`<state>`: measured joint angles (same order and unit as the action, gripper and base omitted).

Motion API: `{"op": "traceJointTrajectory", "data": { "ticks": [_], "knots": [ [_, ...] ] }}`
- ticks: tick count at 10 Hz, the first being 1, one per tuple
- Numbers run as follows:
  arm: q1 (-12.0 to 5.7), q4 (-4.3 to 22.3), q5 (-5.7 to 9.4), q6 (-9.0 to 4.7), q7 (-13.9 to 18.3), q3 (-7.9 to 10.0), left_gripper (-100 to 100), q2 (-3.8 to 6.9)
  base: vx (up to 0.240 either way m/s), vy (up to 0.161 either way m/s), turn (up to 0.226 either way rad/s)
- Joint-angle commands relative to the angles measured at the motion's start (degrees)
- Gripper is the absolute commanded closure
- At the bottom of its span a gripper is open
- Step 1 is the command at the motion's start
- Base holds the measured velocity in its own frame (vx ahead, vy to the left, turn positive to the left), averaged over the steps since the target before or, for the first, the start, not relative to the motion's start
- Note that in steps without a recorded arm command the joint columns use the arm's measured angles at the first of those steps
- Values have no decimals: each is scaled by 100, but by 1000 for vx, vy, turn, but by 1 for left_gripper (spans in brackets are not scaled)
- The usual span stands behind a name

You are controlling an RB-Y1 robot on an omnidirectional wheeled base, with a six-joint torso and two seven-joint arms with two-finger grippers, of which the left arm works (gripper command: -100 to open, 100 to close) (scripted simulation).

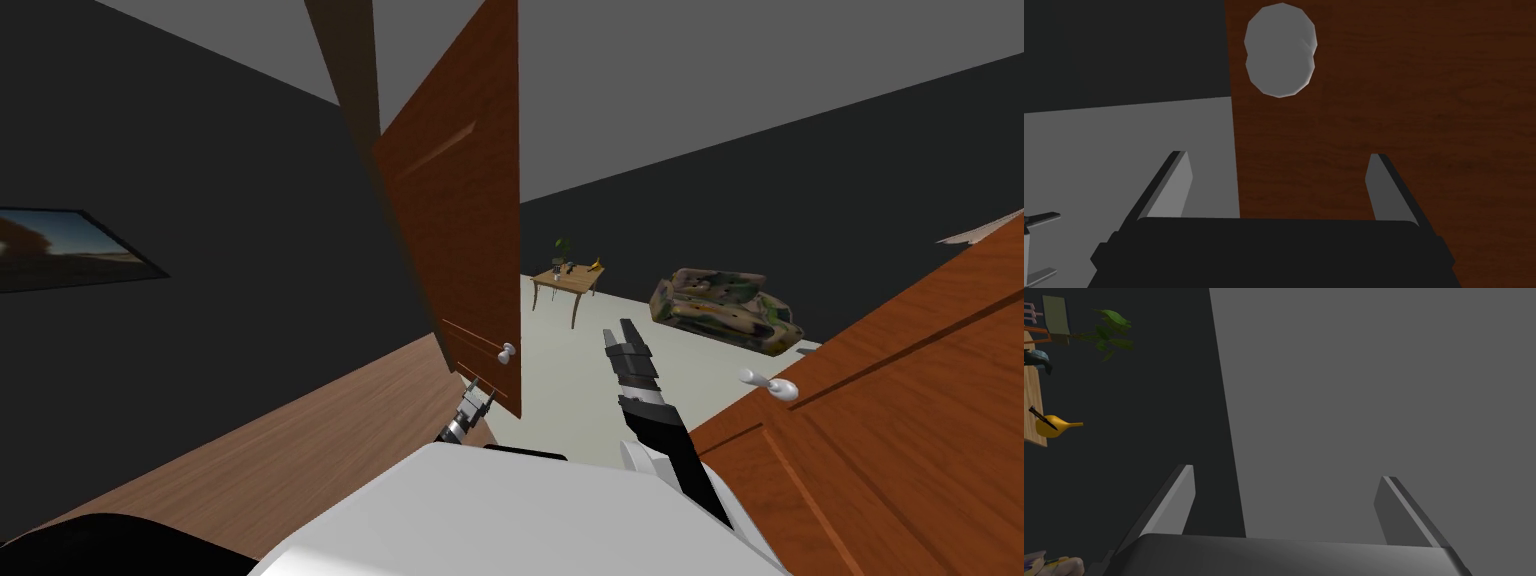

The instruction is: Push the door open

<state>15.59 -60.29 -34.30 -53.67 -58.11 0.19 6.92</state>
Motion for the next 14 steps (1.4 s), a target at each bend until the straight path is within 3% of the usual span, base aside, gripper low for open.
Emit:
{"op": "traceJointTrajectory", "data": {
  "ticks": [1, 8, 9, 14],
  "knots": [
    [-38, 24, 6, 27, -20, 9, -100, -23, 99, -60, -34],
    [-184, 117, 30, 127, -99, 44, -100, -117, 178, -73, -23],
    [-184, 117, 30, 127, -99, 44, 100, -117, -11, 3, 7],
    [-184, 117, 30, 127, -99, 44, 100, -117, -17, 9, -3]
  ]
}}
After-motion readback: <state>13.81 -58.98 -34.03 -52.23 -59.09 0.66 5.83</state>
